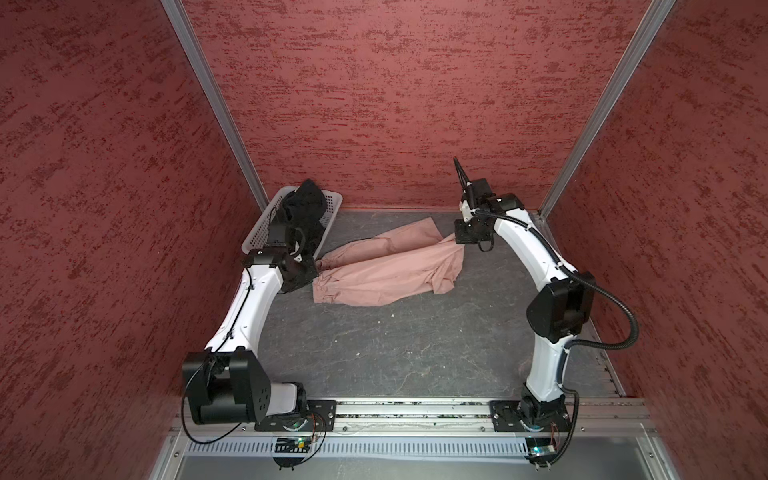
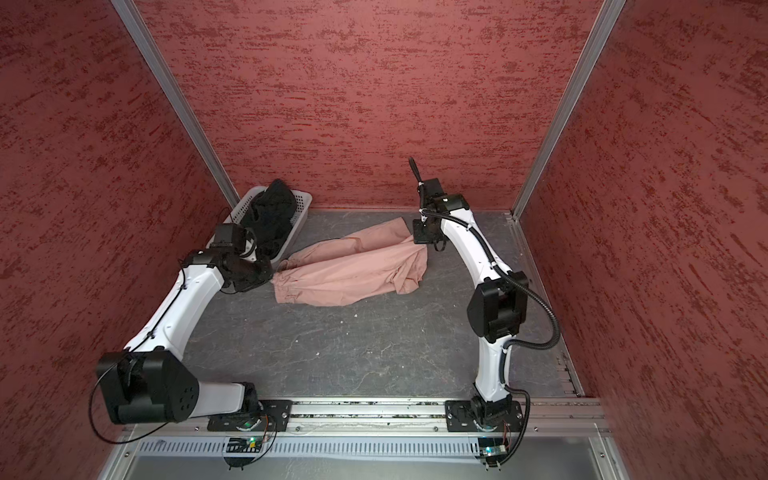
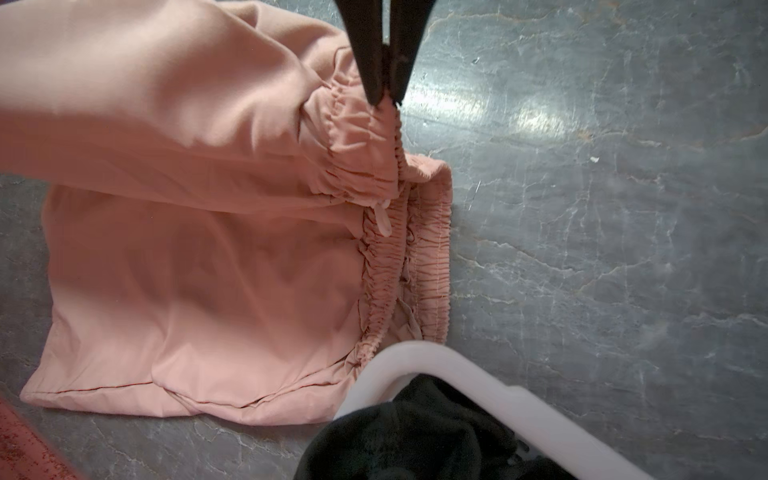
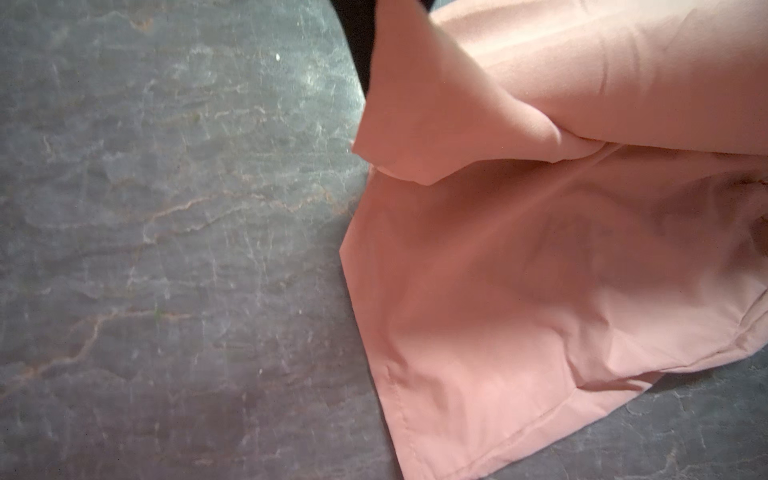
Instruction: Fold and stack the shorts
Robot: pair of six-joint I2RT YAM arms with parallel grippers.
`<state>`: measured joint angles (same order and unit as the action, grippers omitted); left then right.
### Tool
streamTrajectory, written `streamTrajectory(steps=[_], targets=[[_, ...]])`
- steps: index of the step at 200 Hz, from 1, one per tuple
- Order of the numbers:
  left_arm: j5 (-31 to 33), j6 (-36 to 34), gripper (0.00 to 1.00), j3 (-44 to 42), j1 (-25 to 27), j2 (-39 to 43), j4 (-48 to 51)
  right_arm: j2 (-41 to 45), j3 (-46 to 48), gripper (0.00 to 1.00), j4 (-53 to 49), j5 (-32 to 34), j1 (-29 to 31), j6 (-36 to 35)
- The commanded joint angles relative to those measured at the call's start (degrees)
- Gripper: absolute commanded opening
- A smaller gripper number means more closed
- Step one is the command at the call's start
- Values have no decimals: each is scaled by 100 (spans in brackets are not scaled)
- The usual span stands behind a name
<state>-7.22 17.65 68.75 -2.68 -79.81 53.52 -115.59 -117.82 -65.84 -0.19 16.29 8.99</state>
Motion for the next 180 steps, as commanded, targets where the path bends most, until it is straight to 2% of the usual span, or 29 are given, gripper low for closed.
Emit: streamTrajectory(steps=[1,64,87,94,109,116,119,126,131,137,143,144,148,149,151,180], targets=[[144,-167,0,266,-57,-166,-272,-446,-610,0,281,-61,-67,-409],[397,-436,0,591,-145,-968,-445,-2424,-3075,0,-23,-851,-100,-830],[357,-446,0,638,-147,-1280,-575,-2955,-3265,0,355,-1121,-115,-840],[350,-447,0,652,-148,-1366,-622,-3043,-3255,4,510,-1182,-109,-791],[336,-447,0,675,-145,-1524,-736,-3157,-3251,23,834,-1316,-122,-660],[357,-455,10,693,-146,-1594,-788,-3171,-3252,34,967,-1349,-135,-600],[359,-462,11,712,-145,-1629,-797,-3171,-3248,44,1041,-1360,-142,-552],[365,-479,11,763,-145,-1710,-817,-3151,-3256,58,1140,-1370,-169,-507],[375,-486,13,795,-145,-1760,-833,-3122,-3256,63,1227,-1370,-180,-455],[373,-503,20,842,-145,-1827,-857,-3074,-3253,69,1309,-1406,-211,-410],[369,-533,44,878,-139,-1885,-870,-3026,-3256,73,1380,-1498,-246,-362],[374,-534,50,886,-138,-1891,-870,-3011,-3256,73,1389,-1518,-248,-350],[371,-534,88,908,-138,-1918,-882,-2965,-3245,74,1425,-1610,-277,-311],[375,-534,94,919,-137,-1925,-885,-2954,-3246,74,1430,-1635,-285,-306],[374,-541,99,933,-137,-1935,-888,-2935,-3240,75,1444,-1687,-296,-288],[416,-561,99,1110,-115,-1782,-873,-2396,-2785,78,1346,-2132,-361,-310]])
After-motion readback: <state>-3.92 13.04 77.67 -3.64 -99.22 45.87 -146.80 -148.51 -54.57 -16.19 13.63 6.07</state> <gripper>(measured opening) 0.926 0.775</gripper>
